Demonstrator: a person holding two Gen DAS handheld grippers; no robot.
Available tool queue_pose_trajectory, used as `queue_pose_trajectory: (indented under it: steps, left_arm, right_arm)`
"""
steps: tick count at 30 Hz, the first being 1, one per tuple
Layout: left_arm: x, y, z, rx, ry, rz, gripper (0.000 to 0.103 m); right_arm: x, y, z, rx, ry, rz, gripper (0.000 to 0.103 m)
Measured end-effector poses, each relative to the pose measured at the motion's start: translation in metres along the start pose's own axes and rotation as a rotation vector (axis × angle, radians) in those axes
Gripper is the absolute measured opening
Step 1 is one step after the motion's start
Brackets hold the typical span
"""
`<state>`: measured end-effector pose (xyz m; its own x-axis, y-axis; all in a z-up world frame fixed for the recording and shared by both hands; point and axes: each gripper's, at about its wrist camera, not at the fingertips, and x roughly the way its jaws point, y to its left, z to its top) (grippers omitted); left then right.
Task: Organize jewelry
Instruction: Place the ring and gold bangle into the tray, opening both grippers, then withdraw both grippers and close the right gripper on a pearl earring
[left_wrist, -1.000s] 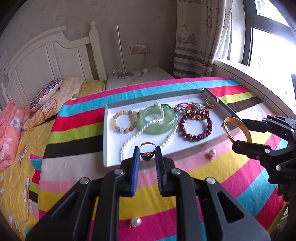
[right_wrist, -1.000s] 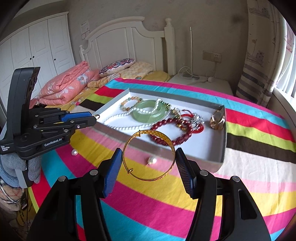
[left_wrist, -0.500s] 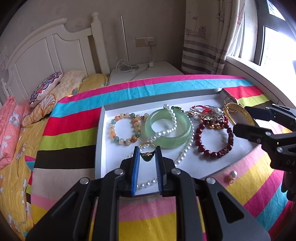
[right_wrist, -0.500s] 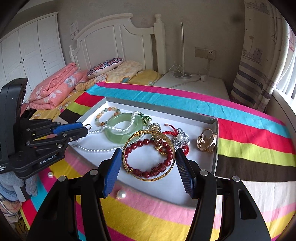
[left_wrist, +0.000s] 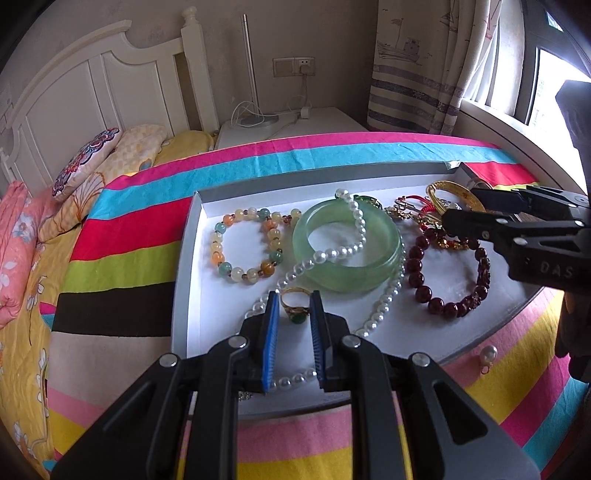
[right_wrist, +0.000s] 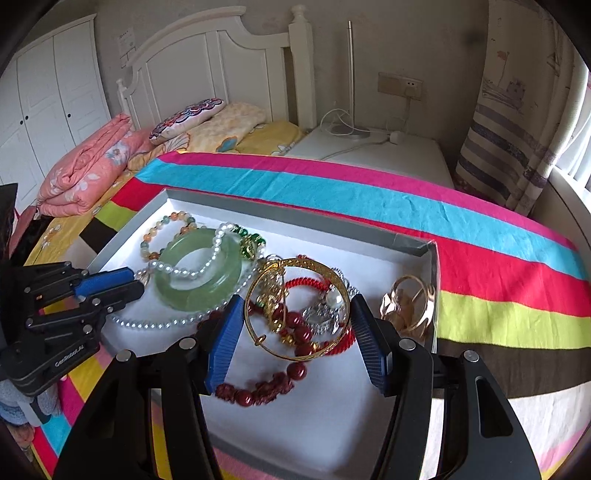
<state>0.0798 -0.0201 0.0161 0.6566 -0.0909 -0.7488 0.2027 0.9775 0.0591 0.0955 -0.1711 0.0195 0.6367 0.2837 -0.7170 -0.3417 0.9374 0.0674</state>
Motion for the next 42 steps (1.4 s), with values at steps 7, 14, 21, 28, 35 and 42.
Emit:
queue_pose_trajectory:
  steps: [7,14,21,28,35,42]
  left_arm:
    - [-0.002,-0.001,-0.001,-0.005,-0.014,0.006,0.059]
    - [-0.024,0.003,-0.004,-0.018,-0.052,0.002,0.076]
    - [-0.066,0.007,-0.021,-0.036,-0.086,0.005,0.091]
    - [-0.104,0.007,-0.058,-0.085,-0.101,0.052,0.098]
    - [-0.120,0.027,-0.107,-0.193,-0.077,0.050,0.100]
    - [-0.116,0.040,-0.126,-0.249,-0.054,0.028,0.100]
  right_arm:
    - [0.019,-0.014,0.008,0.073,0.019,-0.003,0.058]
    - [-0.006,-0.022,0.002,0.135,-0.038,0.043,0.078]
    - [-0.067,-0.017,-0.027,0.129,-0.103,0.086,0.083]
    - [-0.095,0.007,-0.075,0.069,-0.078,0.110,0.084]
    - [-0.094,0.020,-0.105,0.091,-0.045,0.124,0.084]
    - [-0.092,0.043,-0.104,0.022,-0.036,0.096,0.082]
